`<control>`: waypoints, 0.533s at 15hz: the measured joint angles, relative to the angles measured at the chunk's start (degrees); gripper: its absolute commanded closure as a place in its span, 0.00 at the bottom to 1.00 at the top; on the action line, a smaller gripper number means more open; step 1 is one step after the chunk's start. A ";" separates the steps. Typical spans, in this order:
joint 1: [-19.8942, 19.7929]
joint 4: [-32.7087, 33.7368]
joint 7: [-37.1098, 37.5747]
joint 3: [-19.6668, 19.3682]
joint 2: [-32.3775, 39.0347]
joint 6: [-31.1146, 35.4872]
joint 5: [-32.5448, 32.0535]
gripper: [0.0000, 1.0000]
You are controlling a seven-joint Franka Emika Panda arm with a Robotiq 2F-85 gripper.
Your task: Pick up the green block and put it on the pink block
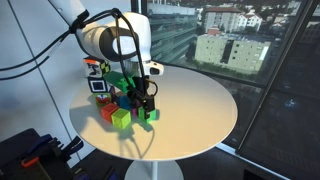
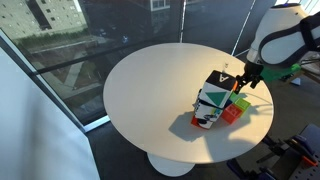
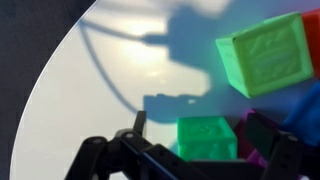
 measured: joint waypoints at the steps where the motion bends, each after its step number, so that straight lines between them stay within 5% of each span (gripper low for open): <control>1: 0.20 0.00 0.22 0.02 0.18 0.35 0.00 0.00; 8: 1.50 0.06 2.67 0.08 1.39 2.10 0.00 0.00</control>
